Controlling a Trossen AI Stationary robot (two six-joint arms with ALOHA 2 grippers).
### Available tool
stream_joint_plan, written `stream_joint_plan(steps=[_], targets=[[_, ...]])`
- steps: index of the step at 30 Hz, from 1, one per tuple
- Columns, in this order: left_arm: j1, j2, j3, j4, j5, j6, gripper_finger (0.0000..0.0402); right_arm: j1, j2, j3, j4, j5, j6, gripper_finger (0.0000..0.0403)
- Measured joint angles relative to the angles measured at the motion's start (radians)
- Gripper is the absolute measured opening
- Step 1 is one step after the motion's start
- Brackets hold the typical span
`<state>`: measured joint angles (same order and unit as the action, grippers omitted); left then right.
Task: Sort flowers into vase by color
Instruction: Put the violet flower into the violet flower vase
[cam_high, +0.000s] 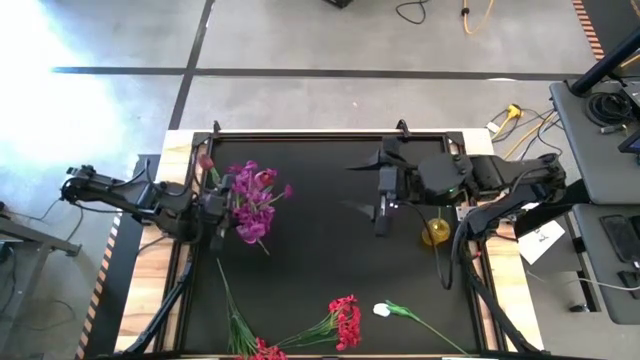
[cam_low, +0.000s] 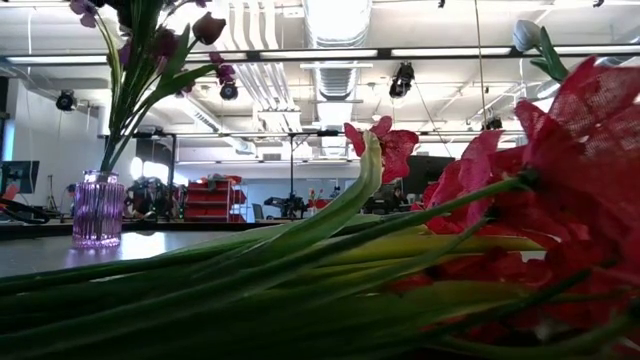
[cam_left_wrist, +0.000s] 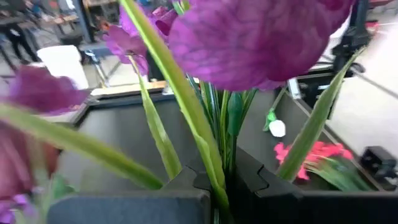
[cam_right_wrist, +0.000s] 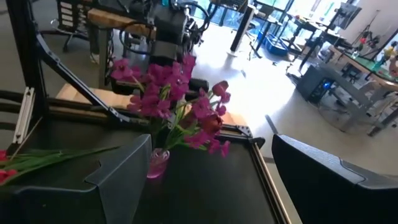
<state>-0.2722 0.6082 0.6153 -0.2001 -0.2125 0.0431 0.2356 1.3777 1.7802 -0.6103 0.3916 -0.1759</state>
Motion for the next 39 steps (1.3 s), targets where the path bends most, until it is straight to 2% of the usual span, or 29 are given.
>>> stream_joint_plan(steps=[8, 20, 24, 32, 39], targets=[[0.001, -0.056, -0.003, -0.158, -0.063, 0.054, 0.0000, 0.000, -0.007, 0.000, -0.001, 0.001, 0.045, 0.0324], [0.001, -0.070, -0.076, -0.113, -0.096, -0.023, 0.0000, 0.000, -0.008, 0.000, -0.001, 0.001, 0.088, 0.0324], [0.001, -0.083, -0.129, -0.010, -0.128, -0.029, 0.0000, 0.000, -0.008, 0.000, -0.001, 0.000, 0.111, 0.0324], [0.002, -0.082, -0.264, 0.318, -0.167, 0.000, 0.0000, 0.000, -0.008, 0.000, -0.001, -0.001, 0.102, 0.0324], [0.001, -0.059, -0.286, 0.355, -0.166, -0.077, 0.0007, 0.000, -0.008, 0.000, -0.001, -0.002, 0.096, 0.0324]])
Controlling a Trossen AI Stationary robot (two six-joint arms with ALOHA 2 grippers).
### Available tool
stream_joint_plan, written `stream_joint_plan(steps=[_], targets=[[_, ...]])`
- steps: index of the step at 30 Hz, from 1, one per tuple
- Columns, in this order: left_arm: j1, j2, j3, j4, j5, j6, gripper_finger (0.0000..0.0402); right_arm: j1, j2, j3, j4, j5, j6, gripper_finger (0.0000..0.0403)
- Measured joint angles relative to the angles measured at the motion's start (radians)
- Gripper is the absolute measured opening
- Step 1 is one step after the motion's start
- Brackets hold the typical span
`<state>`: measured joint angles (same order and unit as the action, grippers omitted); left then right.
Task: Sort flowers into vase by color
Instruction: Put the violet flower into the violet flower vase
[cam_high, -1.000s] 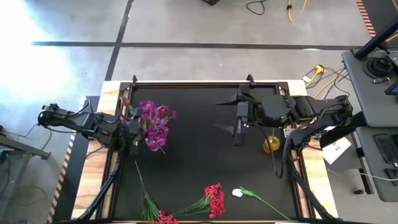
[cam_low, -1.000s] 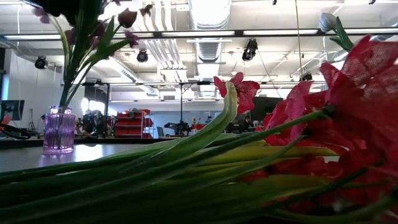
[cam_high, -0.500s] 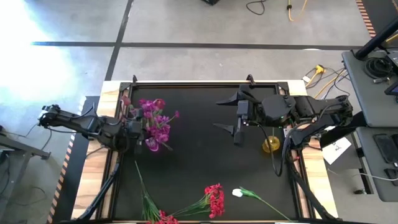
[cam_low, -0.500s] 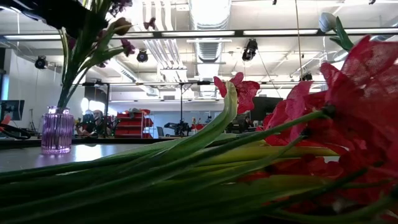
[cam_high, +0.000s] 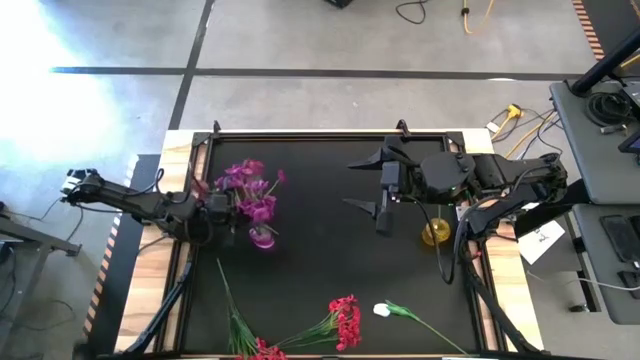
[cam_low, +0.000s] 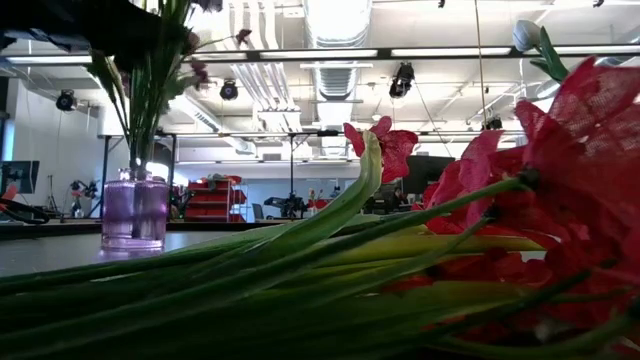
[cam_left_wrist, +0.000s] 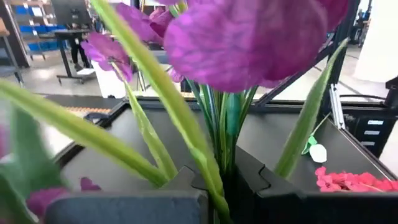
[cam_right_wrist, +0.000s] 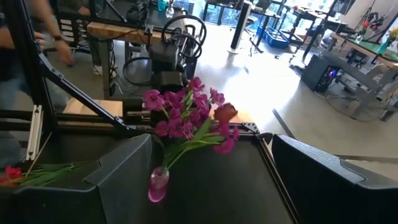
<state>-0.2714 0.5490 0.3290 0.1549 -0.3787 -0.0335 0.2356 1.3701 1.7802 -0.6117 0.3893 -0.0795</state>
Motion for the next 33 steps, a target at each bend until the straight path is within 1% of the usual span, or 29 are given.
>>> stream_joint_plan(steps=[3, 6, 14, 19, 22, 26, 30, 33], targets=[[0.000, 0.009, 0.019, -0.037, -0.002, -0.010, 0.0026, 0.000, 0.000, 0.000, -0.002, 0.001, 0.001, 0.0324], [0.000, 0.021, 0.063, -0.117, -0.003, -0.011, 0.0054, 0.000, 0.000, 0.000, -0.005, 0.001, 0.001, 0.0324], [-0.003, 0.070, 0.252, -0.454, 0.039, -0.044, 0.0129, 0.000, 0.000, 0.000, -0.031, 0.003, 0.016, 0.0325], [-0.003, 0.105, 0.370, -0.702, 0.093, -0.155, 0.0164, 0.000, 0.000, 0.000, -0.079, 0.003, 0.052, 0.0325], [-0.003, 0.133, 0.423, -0.813, 0.138, -0.208, 0.0178, 0.000, 0.000, 0.000, -0.096, 0.003, 0.054, 0.0325], [-0.004, 0.181, 0.452, -0.858, 0.156, -0.279, 0.0185, 0.000, 0.000, 0.000, -0.094, 0.003, 0.053, 0.0325], [-0.005, 0.241, 0.447, -0.855, 0.154, -0.324, 0.0185, 0.000, 0.000, 0.000, -0.094, 0.003, 0.052, 0.0325], [-0.007, 0.288, 0.443, -0.877, 0.182, -0.347, 0.0185, 0.000, 0.000, 0.000, -0.094, 0.003, 0.053, 0.0325]])
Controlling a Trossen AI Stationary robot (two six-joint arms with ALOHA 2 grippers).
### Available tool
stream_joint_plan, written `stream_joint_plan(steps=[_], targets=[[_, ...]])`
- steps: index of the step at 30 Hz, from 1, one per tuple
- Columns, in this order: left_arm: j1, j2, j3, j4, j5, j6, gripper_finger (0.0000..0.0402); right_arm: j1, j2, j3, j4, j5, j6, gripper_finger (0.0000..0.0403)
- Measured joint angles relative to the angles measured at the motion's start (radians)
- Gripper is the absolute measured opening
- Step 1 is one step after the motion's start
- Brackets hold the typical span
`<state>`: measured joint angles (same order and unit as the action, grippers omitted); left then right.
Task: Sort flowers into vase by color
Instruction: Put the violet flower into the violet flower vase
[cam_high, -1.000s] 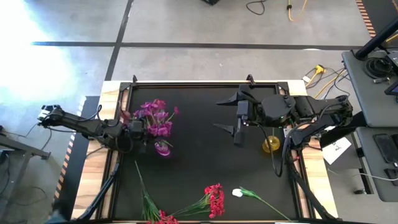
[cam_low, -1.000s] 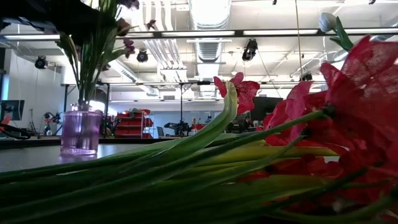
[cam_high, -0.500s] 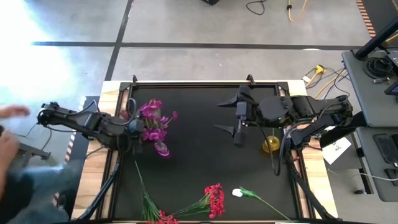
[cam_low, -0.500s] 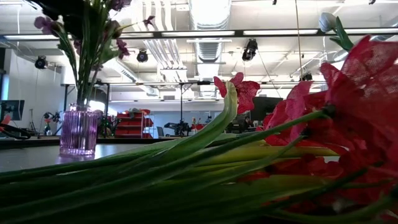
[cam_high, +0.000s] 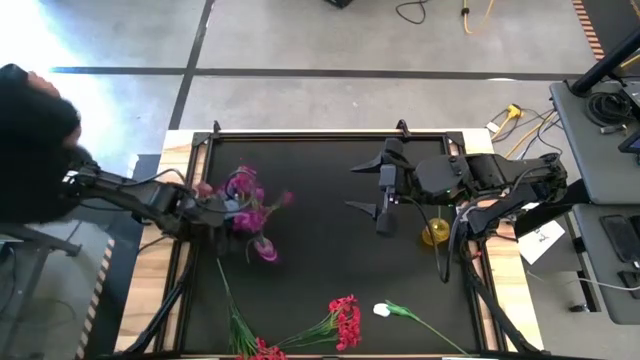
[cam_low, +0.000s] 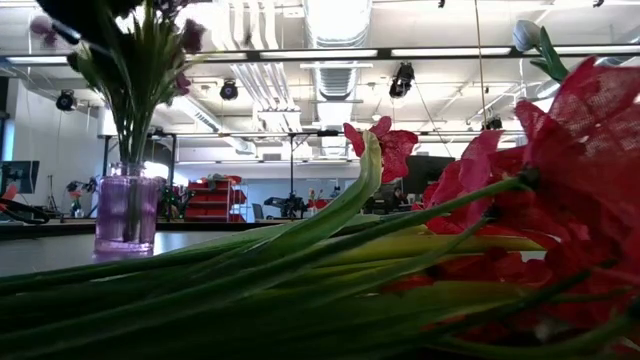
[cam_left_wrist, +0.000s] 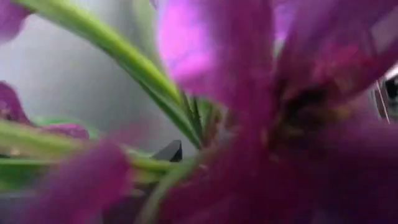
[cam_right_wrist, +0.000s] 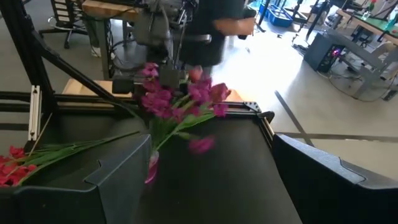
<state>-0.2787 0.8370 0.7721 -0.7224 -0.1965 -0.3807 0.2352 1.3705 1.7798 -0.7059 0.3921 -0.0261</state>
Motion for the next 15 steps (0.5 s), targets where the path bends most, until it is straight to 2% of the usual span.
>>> stream_joint_plan(steps=[8, 15], targets=[[-0.002, 0.087, 0.149, -0.212, 0.028, -0.094, 0.0190, 0.000, 0.000, 0.000, 0.000, 0.000, 0.000, 0.0325], [-0.037, 0.133, 0.244, -0.256, 0.043, -0.127, 0.0231, 0.000, 0.000, 0.000, -0.003, 0.000, -0.001, 0.0325]])
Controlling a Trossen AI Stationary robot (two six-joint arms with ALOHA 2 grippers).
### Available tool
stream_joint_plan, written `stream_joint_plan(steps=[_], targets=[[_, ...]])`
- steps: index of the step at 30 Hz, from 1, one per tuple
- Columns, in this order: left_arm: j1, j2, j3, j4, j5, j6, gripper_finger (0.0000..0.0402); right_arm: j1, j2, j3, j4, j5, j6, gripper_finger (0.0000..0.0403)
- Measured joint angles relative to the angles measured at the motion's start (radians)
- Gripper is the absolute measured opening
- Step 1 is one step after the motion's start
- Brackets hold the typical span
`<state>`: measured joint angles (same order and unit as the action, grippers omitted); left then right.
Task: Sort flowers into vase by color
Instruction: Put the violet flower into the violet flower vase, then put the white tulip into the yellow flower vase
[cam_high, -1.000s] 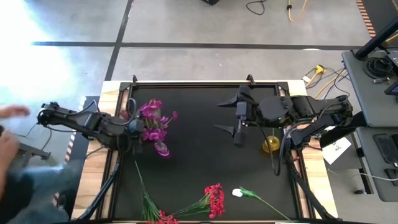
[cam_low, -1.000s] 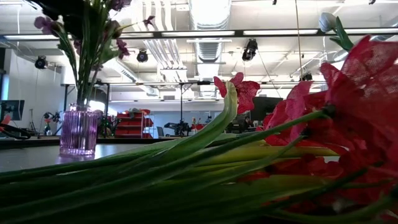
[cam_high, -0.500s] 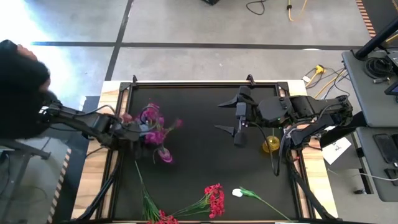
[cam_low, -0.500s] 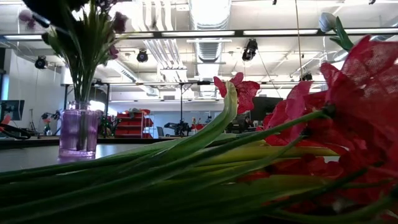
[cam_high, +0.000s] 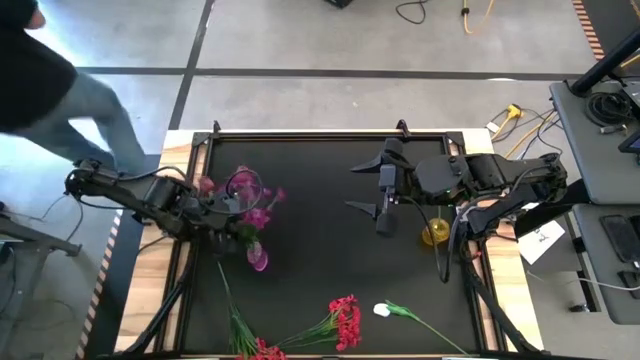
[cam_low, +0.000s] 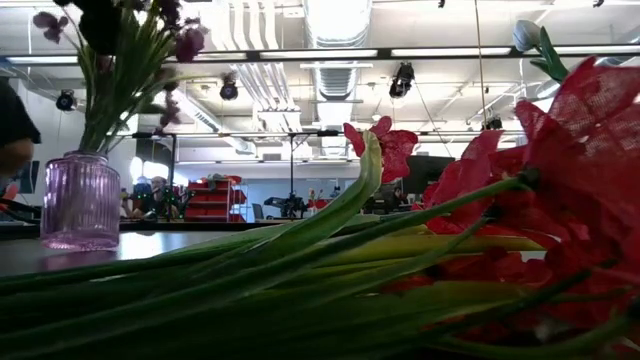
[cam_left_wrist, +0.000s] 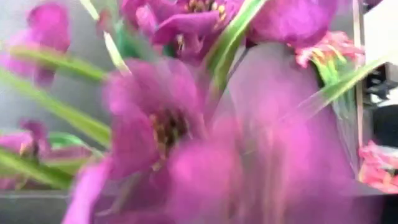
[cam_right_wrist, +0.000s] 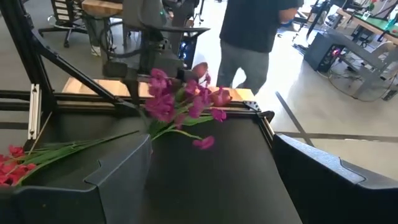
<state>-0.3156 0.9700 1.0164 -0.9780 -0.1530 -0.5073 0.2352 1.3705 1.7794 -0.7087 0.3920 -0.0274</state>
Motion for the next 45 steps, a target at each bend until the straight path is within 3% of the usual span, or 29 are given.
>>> stream_joint_plan(steps=[8, 16, 28, 36, 41, 45], targets=[[-0.113, 0.078, 0.000, 0.004, 0.004, -0.039, 0.0248, 0.000, 0.000, 0.000, -0.101, 0.000, 0.031, 0.0325], [-0.143, 0.114, 0.025, -0.012, 0.007, -0.120, 0.0248, 0.000, 0.000, 0.000, -0.117, 0.000, 0.016, 0.0325], [-0.181, 0.116, 0.218, -0.006, 0.041, -0.132, 0.0248, 0.000, 0.001, 0.000, -0.130, -0.001, 0.072, 0.0325], [-0.215, 0.113, 0.424, -0.008, 0.035, -0.129, 0.0248, 0.000, 0.021, -0.014, -0.134, -0.012, 0.108, 0.0325], [-0.243, 0.113, 0.531, -0.001, -0.011, -0.069, 0.0248, 0.009, 0.074, -0.016, -0.125, -0.041, 0.171, 0.0324], [-0.268, 0.113, 0.560, 0.002, -0.061, -0.023, 0.0248, 0.059, 0.162, -0.018, -0.193, -0.131, 0.288, 0.0324]])
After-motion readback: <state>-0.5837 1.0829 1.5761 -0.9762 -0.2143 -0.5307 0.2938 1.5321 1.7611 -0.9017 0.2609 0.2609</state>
